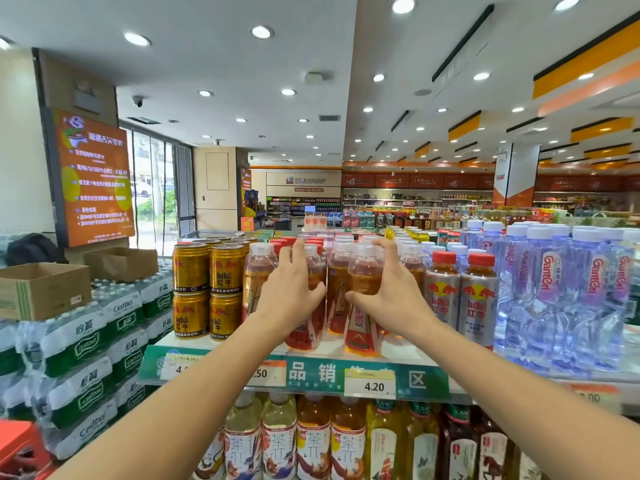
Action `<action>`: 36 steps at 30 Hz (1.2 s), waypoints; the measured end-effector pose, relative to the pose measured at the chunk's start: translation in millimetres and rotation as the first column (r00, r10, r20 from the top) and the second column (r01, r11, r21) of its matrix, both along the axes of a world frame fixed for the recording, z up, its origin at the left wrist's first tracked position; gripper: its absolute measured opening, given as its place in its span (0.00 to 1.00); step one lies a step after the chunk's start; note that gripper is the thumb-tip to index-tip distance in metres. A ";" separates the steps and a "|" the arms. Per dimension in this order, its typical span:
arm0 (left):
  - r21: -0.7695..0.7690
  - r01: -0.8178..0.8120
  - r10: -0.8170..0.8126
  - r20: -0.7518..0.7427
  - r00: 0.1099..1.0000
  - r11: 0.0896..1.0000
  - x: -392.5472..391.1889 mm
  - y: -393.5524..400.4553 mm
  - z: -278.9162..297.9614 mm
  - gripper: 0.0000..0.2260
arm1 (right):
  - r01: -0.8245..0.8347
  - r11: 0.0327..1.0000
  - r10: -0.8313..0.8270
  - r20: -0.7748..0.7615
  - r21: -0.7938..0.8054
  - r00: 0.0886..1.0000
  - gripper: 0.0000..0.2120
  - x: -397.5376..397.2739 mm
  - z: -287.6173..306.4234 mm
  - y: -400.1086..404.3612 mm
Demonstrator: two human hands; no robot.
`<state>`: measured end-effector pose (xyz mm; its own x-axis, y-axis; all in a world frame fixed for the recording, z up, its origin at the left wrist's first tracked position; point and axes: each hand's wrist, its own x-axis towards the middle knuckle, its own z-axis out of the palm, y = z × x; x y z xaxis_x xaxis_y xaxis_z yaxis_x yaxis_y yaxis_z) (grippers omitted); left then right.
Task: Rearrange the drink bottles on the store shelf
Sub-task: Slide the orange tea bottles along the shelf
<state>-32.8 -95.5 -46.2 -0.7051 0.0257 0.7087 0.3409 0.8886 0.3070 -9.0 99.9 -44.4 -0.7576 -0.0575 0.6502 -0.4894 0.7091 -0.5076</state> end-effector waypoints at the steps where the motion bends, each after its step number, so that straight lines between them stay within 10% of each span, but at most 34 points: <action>1: -0.001 0.002 -0.002 0.003 1.000 1.000 0.0 0.6 -0.2 0.38 | 0.017 1.000 -0.017 -0.009 0.002 1.000 0.43 1.4 4.4 7.4; 36: -0.005 0.008 -0.008 0.018 1.000 1.000 -5.0 0.4 -0.4 0.40 | 0.426 0.860 -0.410 -0.116 0.280 0.905 0.46 -3.8 0.8 53.6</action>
